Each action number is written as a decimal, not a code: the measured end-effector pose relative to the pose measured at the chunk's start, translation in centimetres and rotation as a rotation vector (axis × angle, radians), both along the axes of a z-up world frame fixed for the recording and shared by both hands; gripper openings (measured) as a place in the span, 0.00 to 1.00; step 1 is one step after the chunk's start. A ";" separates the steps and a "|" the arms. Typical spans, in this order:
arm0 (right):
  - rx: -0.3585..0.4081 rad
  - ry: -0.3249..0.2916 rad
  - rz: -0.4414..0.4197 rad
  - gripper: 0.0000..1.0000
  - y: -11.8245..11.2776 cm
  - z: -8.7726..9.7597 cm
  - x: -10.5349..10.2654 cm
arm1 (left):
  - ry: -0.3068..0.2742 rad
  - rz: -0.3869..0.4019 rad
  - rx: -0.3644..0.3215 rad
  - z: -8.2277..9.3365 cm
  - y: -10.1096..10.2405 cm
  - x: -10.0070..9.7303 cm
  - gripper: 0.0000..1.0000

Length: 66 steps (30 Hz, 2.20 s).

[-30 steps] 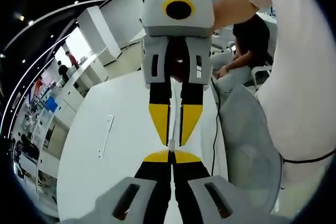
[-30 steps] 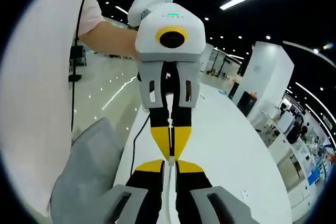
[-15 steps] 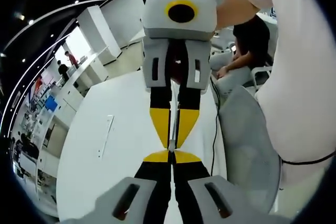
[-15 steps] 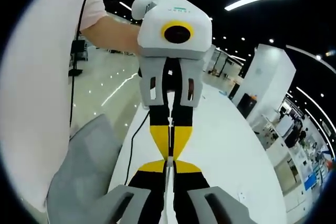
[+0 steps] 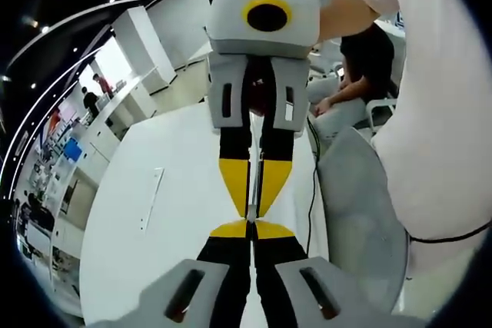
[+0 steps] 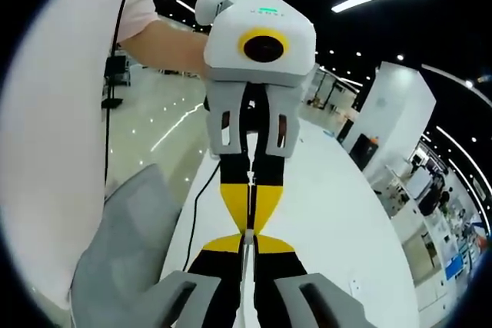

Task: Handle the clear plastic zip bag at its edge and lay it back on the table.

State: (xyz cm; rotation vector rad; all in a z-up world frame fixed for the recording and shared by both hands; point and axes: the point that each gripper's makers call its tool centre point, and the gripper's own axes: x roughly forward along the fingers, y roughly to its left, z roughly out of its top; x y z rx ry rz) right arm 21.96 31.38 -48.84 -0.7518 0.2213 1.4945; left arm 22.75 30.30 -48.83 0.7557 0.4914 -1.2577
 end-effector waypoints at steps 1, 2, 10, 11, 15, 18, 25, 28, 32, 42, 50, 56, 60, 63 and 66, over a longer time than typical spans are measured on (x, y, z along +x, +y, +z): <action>-0.002 -0.004 0.002 0.00 0.0 0.0 0.0 | 0.000 0.001 -0.001 0.0 0.0 0.0 0.00; -0.002 -0.005 0.003 0.00 0.0 0.0 0.0 | 0.001 0.002 -0.002 0.0 0.0 0.0 0.00; -0.010 -0.002 0.005 0.00 0.2 -0.2 -0.2 | 0.006 0.003 0.003 -0.3 0.2 -0.2 0.00; -0.008 -0.002 0.005 0.00 0.3 -0.2 -0.2 | 0.006 0.003 0.002 -0.3 0.2 -0.2 0.00; -0.004 -0.007 0.006 0.00 0.3 0.0 -0.2 | 0.003 0.006 -0.005 -0.2 0.3 -0.2 0.00; -0.007 -0.008 0.007 0.00 0.3 -0.1 -0.2 | 0.001 0.006 -0.005 -0.2 0.3 -0.2 0.00; -0.011 -0.020 0.010 0.00 0.3 -0.2 -0.2 | -0.007 -0.001 -0.003 -0.3 0.3 -0.3 0.00; -0.021 -0.019 0.003 0.00 0.1 -0.4 -0.1 | -0.011 -0.002 0.007 -0.5 0.4 -0.3 0.00; -0.019 -0.019 0.002 0.00 0.0 -0.4 -0.1 | -0.009 -0.004 -0.002 -0.4 0.4 -0.3 0.00; -0.019 -0.019 -0.004 0.00 -0.2 -0.4 -0.1 | -0.012 -0.007 -0.010 -0.3 0.3 -0.3 0.00; -0.022 -0.018 -0.006 0.00 -0.4 -0.4 -0.2 | -0.013 -0.011 -0.020 -0.2 0.2 -0.4 0.00; -0.022 -0.021 -0.009 0.00 -0.6 -0.4 -0.2 | -0.016 -0.016 -0.026 -0.1 0.1 -0.4 0.00; -0.024 -0.020 -0.012 0.00 -0.7 -0.5 -0.2 | -0.018 -0.019 -0.027 0.0 0.0 -0.4 0.00; -0.058 -0.033 -0.020 0.00 -1.2 -0.9 0.0 | -0.025 -0.011 -0.008 -0.2 0.4 -0.2 0.00; -0.019 -0.020 -0.028 0.00 -1.3 -0.2 0.2 | -0.017 -0.006 -0.036 0.1 0.6 -0.4 0.00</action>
